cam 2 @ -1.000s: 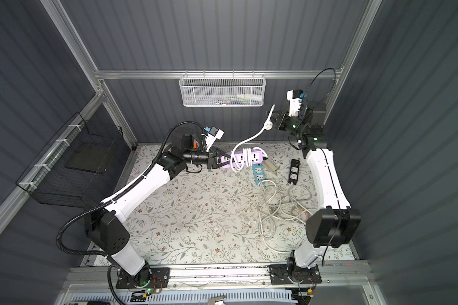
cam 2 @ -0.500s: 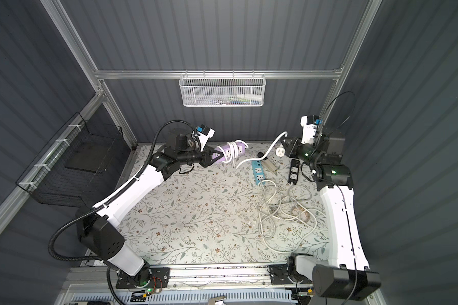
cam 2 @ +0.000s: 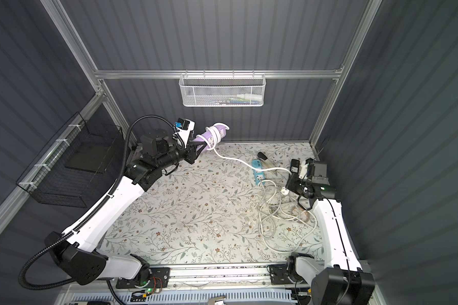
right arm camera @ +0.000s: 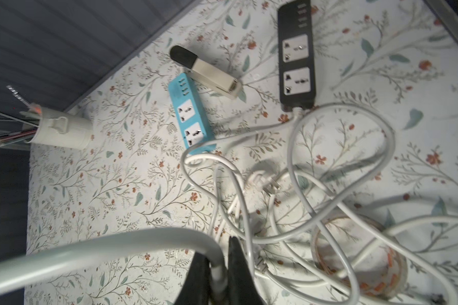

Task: Unwrap the cord wrapped around the power strip
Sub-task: Unwrap the power cord from the power strip.

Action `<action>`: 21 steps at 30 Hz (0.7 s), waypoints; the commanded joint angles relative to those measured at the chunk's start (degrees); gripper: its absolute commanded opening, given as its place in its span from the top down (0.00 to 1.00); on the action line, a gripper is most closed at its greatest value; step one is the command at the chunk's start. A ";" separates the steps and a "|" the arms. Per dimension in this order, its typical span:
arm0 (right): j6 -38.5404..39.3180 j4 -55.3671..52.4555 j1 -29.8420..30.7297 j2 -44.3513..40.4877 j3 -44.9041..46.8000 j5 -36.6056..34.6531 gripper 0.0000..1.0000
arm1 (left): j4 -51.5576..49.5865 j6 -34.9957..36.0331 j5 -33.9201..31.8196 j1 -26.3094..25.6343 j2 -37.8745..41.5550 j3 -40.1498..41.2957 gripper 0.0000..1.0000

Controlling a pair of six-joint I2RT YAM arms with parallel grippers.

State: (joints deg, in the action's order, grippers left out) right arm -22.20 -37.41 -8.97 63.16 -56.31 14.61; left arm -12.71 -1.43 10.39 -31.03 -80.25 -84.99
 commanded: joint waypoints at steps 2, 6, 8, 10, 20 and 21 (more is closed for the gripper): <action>-4.33 3.74 -3.95 0.45 5.91 0.91 1.00 | 5.87 0.55 0.48 -0.18 1.52 0.53 1.00; -5.87 6.83 -5.09 3.26 10.44 -0.23 1.00 | 8.61 -2.11 6.84 -0.25 0.24 1.33 1.00; -7.01 8.39 -5.13 4.36 12.35 -0.72 1.00 | 9.81 -3.06 10.99 -0.26 -0.32 1.56 1.00; -8.59 10.52 -5.14 5.27 14.75 -0.60 1.00 | 11.05 -3.77 13.56 -0.26 -0.58 2.02 1.00; -13.14 17.03 -5.13 4.99 22.82 -4.10 0.97 | 14.86 -5.60 19.44 -0.47 -1.01 3.51 1.00; -13.30 17.85 -5.16 4.82 23.40 -3.73 0.89 | 15.21 -5.97 20.28 -0.48 -1.15 3.52 1.00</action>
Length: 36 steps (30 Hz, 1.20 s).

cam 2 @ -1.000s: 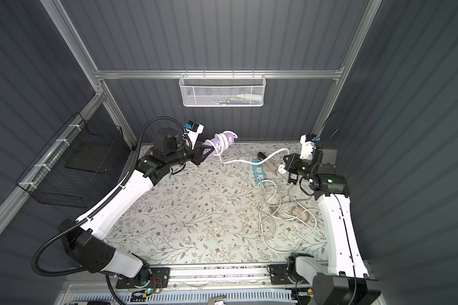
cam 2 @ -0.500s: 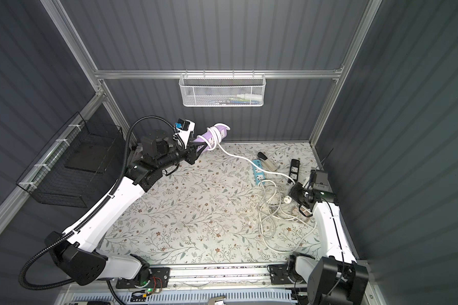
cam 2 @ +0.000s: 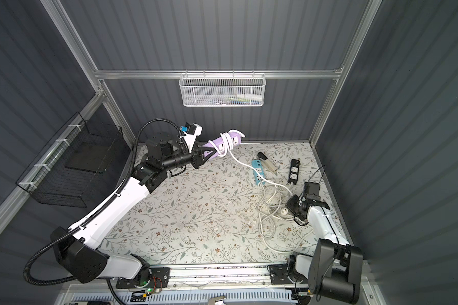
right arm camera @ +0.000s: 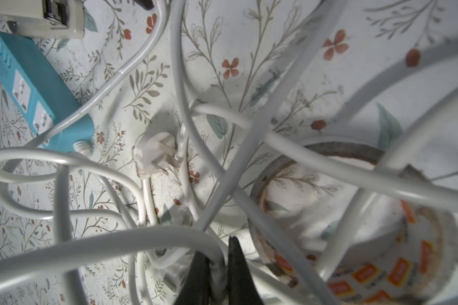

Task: Unwrap the cord wrapped around the power strip
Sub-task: Unwrap the power cord from the power strip.

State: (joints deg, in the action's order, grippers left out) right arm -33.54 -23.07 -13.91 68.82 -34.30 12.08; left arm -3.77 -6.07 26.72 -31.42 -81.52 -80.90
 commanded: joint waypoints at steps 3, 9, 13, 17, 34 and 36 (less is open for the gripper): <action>-2.25 5.10 -0.15 -1.34 2.47 -0.41 0.57 | 6.75 -2.05 6.11 -0.31 -0.67 -0.83 1.00; -0.91 3.68 -0.06 -7.50 0.82 1.79 0.36 | 6.38 -2.21 8.41 -0.63 -1.72 -1.54 1.00; 0.93 1.48 0.17 -13.75 -2.12 3.65 0.26 | 6.49 -2.65 9.14 -0.66 -2.23 -1.71 1.00; 3.15 2.77 1.23 -16.12 -5.70 8.75 0.13 | 6.94 -3.37 9.84 -0.66 -2.25 -1.88 1.00; 2.71 57.10 16.28 7.88 -14.30 46.46 0.01 | 6.13 -3.38 10.86 -0.66 -1.46 -2.71 1.00; 2.96 62.32 17.45 10.57 -14.28 47.59 0.01 | 6.06 -3.48 10.98 -0.66 -1.62 -2.83 1.00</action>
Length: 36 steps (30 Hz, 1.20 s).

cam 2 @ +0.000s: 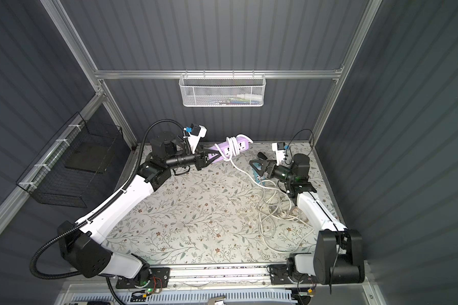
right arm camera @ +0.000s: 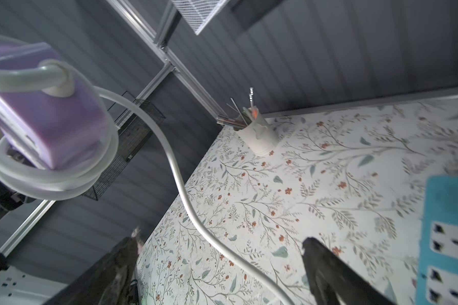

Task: Unwrap the cord wrapped around the power strip
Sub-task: Unwrap the power cord from the power strip.

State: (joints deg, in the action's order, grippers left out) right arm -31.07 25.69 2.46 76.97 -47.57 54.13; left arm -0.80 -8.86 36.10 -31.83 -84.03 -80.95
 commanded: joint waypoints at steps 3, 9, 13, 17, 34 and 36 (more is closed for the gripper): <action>-1.30 20.16 2.74 6.68 -2.12 7.98 0.01 | 3.13 -0.72 1.73 -0.25 1.04 -2.86 1.00; -2.46 24.85 6.59 10.97 -3.22 10.30 0.01 | 2.80 -0.55 1.76 -0.25 1.03 -2.97 1.00; 2.94 18.47 9.39 11.23 -4.52 9.25 0.01 | 2.93 -1.02 2.14 -0.24 0.85 -3.15 1.00; 4.21 16.56 10.68 12.02 -4.85 8.72 0.04 | 2.82 -0.74 1.80 -0.23 1.31 -3.08 1.00; 2.67 19.10 11.42 17.08 -4.10 8.14 0.49 | 2.79 -0.40 1.01 -0.08 3.16 -2.95 1.00; 1.84 20.27 11.43 17.29 -3.61 8.05 0.62 | 2.59 -0.19 0.78 -0.14 3.27 -2.97 1.00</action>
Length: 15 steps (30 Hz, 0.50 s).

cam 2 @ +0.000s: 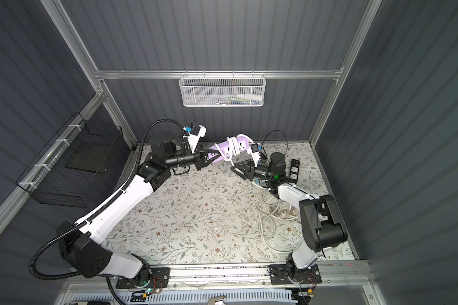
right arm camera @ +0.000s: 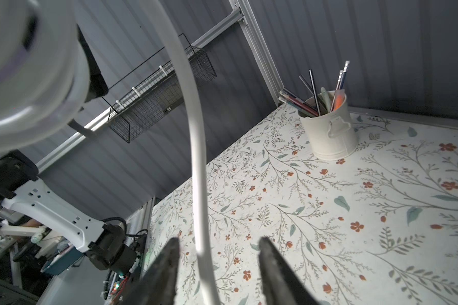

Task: Unwrap the cord wrapped around the power strip
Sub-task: Unwrap the power cord from the power strip.

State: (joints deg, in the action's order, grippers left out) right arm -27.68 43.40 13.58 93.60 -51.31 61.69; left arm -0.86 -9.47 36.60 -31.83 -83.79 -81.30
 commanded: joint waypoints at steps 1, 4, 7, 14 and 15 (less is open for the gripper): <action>-1.76 2.88 0.30 0.64 0.30 0.28 0.69 | 2.56 0.59 0.15 -0.16 3.03 -2.63 1.00; -1.72 2.30 0.16 0.01 0.85 -0.34 0.86 | 2.40 0.92 -0.25 -0.16 3.15 -2.60 1.00; -1.33 0.18 0.02 -0.60 0.61 -1.27 1.00 | 2.19 0.96 -0.26 -0.16 3.15 -2.62 1.00; -3.98 -0.85 -2.55 -1.32 -2.07 -3.25 1.00 | 2.33 0.34 1.39 -0.15 1.88 -2.94 1.00; -4.00 -1.61 -3.05 -1.39 -3.36 -3.56 1.00 | 2.58 -0.03 1.99 -0.16 1.58 -2.99 1.00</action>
State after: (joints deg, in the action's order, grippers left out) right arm -30.24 42.74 11.99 93.69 -51.57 59.68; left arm -1.67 -9.47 36.25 -31.83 -83.37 -81.32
